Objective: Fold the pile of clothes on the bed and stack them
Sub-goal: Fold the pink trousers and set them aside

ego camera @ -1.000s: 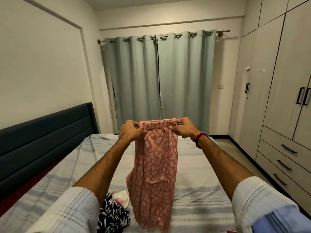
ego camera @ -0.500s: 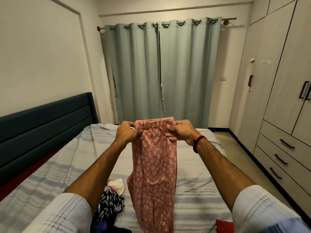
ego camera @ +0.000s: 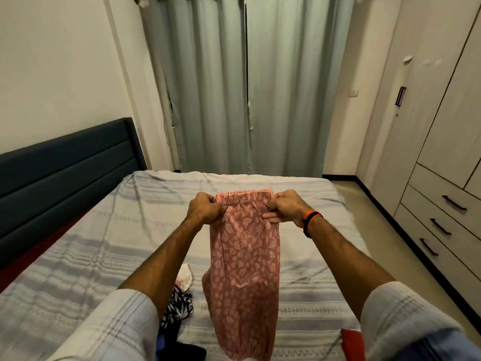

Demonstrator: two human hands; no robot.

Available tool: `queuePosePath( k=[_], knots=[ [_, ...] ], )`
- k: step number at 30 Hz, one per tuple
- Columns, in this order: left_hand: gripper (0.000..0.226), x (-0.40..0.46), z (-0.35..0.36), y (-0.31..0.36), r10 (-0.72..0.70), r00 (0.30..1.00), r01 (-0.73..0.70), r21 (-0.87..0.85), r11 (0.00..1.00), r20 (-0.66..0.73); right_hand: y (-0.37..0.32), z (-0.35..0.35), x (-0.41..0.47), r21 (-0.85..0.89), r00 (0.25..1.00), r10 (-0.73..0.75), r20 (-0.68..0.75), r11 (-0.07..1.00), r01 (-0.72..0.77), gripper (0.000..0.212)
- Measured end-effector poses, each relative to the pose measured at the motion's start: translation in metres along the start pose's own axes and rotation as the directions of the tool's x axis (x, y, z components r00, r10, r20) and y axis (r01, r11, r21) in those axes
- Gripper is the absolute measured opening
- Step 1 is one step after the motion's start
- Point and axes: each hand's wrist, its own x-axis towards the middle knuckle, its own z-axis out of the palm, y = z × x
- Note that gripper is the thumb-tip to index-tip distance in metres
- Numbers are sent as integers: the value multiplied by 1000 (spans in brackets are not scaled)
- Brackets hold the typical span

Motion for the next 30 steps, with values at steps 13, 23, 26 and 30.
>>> queuePosePath(
  k=[13,23,26,30],
  knots=[
    [22,107,8,4,179,967,-189,-39,981,-180,-20,5,107,-17,931,-339,-131,940,340,18],
    [8,-1,53,-77,84,995,-83,17,996,-46,100,10,25,-62,974,-225,-34,973,222,18],
    [6,-49,81,-129,-4,1000,2,70,998,23,163,21,-19,-107,989,-146,11,983,147,15],
    [16,-124,120,-206,-118,980,97,132,986,160,250,37,-88,-179,998,-23,54,983,32,23]
  ],
)
